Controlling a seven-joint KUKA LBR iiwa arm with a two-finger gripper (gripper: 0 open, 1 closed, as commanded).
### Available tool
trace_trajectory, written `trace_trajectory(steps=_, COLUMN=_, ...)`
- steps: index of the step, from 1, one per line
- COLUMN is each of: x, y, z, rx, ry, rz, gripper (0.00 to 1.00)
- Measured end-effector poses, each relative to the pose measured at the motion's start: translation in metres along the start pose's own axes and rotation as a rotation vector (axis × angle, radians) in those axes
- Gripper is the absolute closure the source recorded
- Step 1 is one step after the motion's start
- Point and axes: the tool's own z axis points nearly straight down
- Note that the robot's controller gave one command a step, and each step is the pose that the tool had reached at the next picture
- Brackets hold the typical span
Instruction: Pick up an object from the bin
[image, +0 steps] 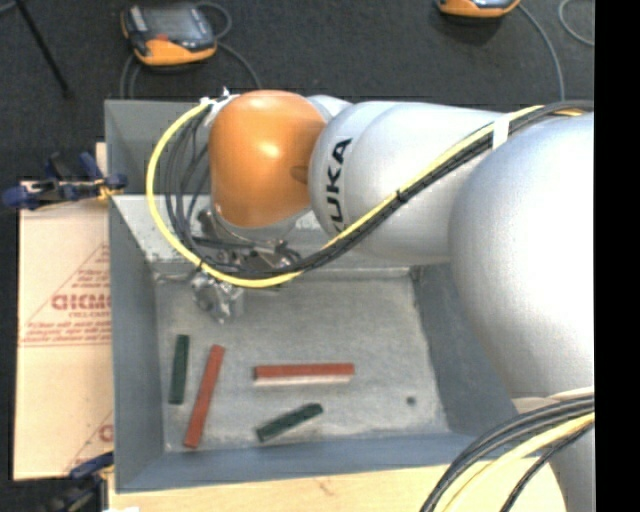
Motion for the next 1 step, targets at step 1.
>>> trace_trajectory(steps=1, x=0.0083, y=-0.0237, z=-0.0427, rx=0.007, ry=-0.007, rz=-0.169, gripper=1.0)
